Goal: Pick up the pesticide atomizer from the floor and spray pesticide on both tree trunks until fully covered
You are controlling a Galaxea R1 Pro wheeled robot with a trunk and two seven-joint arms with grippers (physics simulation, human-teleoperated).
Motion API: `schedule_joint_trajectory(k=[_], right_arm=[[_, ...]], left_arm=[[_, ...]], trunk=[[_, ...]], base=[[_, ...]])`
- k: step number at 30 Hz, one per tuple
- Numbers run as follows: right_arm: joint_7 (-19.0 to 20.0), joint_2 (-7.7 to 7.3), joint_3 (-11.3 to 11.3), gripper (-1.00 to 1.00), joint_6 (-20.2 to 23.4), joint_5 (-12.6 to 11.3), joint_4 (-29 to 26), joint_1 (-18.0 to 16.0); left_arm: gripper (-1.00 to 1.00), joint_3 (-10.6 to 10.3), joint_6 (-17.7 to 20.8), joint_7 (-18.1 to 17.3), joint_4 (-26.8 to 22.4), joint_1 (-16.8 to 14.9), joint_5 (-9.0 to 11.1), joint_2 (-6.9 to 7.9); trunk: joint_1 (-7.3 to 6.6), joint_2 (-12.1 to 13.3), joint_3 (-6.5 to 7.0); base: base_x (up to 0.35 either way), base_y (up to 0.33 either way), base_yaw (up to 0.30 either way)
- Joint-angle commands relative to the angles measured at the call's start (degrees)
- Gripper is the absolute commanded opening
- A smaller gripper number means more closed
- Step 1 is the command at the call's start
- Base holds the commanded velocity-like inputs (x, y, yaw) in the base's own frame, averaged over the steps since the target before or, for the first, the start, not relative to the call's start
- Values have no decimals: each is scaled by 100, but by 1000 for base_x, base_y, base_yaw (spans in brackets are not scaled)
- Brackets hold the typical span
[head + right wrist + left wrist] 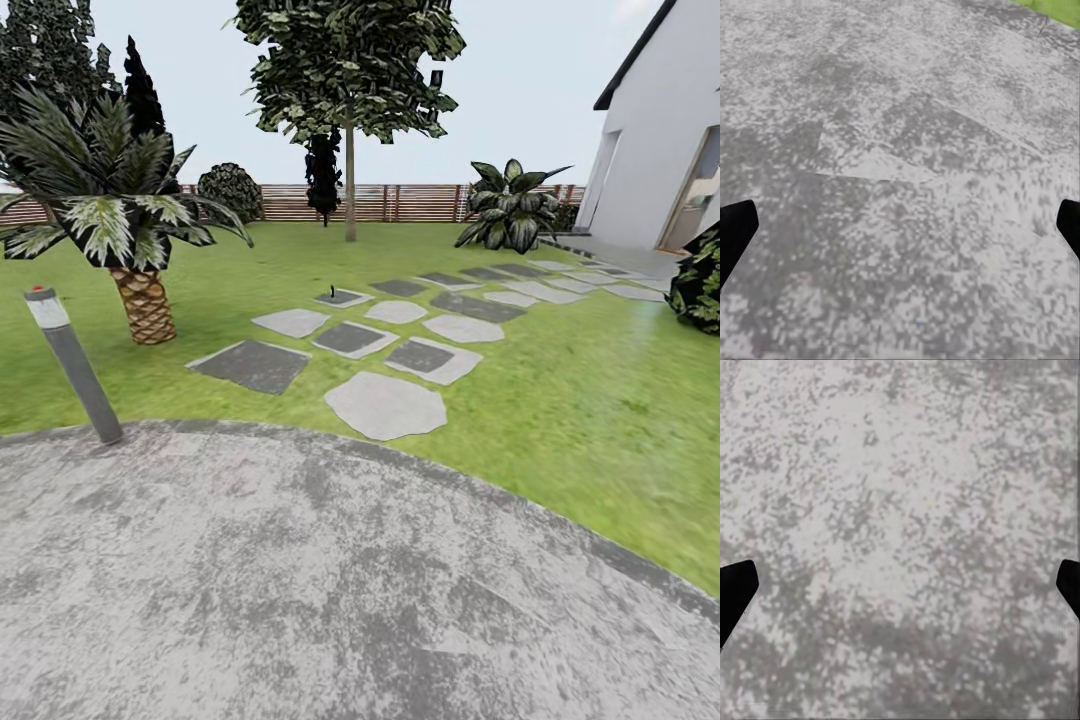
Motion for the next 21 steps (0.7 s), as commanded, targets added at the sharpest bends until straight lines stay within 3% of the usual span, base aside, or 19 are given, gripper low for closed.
schedule_joint_trajectory(k=[1, 21], right_arm=[[-25, 0, 3, 100, -14, 16, 3, -3], [-25, 0, 3, 100, -14, 16, 3, -3]], left_arm=[[100, -2, -19, 6, 5, -3, 16, -1], [100, 0, -19, 6, 5, -3, 16, -1]], trunk=[[2, -2, -5], [2, -2, -5]], base=[[339, 0, 0], [339, 0, 0]])
